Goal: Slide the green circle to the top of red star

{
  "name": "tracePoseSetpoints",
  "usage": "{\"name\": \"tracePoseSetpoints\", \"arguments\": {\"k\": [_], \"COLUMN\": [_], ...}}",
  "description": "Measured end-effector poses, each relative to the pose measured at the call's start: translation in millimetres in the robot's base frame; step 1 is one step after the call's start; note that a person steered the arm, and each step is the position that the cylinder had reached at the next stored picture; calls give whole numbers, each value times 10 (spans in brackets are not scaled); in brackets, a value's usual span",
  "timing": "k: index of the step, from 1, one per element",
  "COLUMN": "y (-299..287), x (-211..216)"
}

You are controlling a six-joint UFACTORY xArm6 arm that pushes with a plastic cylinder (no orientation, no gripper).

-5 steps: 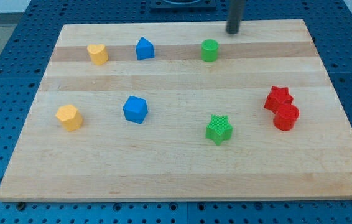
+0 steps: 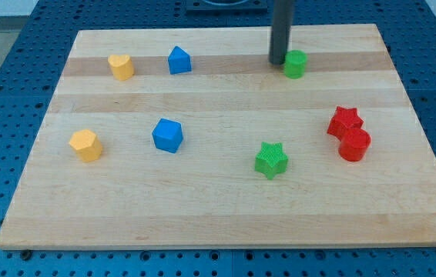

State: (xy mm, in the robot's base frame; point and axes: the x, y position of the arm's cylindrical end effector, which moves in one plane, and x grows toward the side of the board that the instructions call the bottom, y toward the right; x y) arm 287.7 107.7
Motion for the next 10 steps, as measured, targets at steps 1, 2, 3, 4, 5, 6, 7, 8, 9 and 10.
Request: {"name": "tracePoseSetpoints", "arguments": {"k": [1, 2, 3, 4, 5, 6, 7, 8, 9, 10], "y": [168, 168, 183, 378, 380, 380, 343, 330, 582, 633], "x": [13, 198, 475, 759, 759, 761, 848, 480, 466, 494]}}
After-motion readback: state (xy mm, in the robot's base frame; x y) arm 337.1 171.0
